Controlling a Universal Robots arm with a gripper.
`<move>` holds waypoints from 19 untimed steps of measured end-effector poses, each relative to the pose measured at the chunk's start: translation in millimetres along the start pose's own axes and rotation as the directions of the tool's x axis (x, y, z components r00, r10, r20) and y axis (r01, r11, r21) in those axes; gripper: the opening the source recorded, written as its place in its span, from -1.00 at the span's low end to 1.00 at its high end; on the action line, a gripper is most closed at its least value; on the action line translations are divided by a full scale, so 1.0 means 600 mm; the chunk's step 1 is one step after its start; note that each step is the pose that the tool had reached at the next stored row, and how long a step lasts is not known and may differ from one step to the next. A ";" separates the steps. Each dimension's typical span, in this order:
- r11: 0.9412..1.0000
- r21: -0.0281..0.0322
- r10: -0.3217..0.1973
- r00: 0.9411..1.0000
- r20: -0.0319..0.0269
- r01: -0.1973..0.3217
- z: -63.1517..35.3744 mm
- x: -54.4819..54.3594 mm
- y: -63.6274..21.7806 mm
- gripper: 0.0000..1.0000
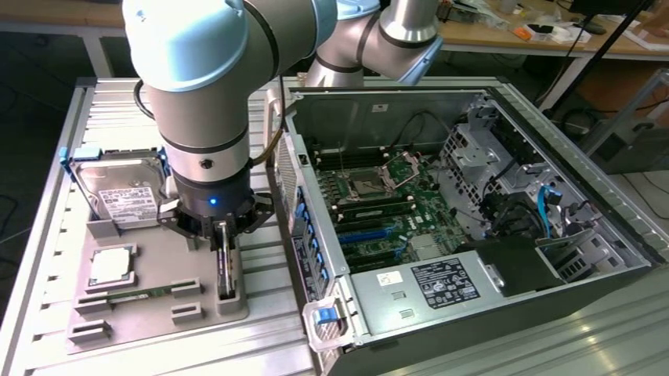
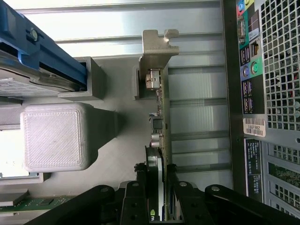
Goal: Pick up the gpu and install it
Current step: 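Pick up the gpu and move the gpu toward the slot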
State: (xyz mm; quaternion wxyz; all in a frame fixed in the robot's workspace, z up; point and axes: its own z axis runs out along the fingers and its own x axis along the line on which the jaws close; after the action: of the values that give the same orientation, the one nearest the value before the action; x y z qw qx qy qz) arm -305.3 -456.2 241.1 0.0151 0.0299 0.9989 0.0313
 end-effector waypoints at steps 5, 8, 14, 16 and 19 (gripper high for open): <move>1.000 0.000 0.000 1.000 0.000 0.000 0.000 0.000 0.000 -0.46; 1.000 0.000 0.000 1.000 0.000 0.000 0.000 0.000 0.000 -0.46; 1.000 0.000 0.000 1.000 0.000 0.000 0.000 0.000 0.000 -0.46; 1.000 0.000 0.000 1.000 0.000 0.000 0.000 0.000 0.000 -0.46; 1.000 0.000 0.000 1.000 0.000 0.000 0.000 0.000 0.000 -0.46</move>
State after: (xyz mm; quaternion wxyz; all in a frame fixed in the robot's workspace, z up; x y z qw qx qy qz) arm -305.3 -456.2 241.2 0.0151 0.0299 0.9989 0.0313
